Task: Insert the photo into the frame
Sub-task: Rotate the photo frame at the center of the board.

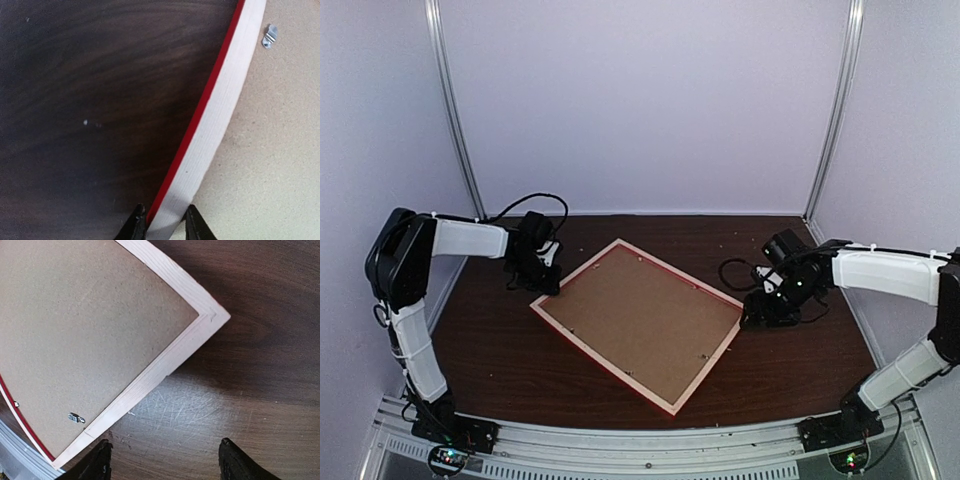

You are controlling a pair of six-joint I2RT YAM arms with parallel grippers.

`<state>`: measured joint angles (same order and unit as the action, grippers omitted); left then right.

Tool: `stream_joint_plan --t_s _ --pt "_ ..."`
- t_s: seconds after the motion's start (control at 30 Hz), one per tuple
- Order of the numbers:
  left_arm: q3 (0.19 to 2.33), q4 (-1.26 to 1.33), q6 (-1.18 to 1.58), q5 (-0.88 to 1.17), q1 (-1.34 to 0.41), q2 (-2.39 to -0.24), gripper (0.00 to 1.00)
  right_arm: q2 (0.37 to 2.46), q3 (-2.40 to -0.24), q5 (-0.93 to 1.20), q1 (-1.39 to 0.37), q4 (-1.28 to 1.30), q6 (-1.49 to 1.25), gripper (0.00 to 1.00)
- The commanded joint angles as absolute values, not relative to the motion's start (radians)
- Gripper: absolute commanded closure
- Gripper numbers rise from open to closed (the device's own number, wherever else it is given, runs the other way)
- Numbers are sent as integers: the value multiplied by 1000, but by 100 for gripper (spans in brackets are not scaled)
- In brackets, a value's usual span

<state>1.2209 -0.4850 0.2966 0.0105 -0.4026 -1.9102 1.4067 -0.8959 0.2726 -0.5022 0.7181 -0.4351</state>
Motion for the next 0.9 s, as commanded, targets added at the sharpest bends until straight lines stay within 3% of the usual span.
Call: stream_joint_plan --t_s 0.0,0.2,0.57,0.87 --pt "1042 -489 437 104 -388 -1859 71 1450 -878 255 -533 634 -492 26" --pt "830 -405 506 161 -420 -1703 65 1537 -884 267 -550 546 -517 26" --pt "657 -459 610 167 -621 -1497 56 1682 -937 254 -551 492 -513 28" --pt "548 -505 737 125 -725 -1274 39 1872 -1179 197 -523 589 -345 30"
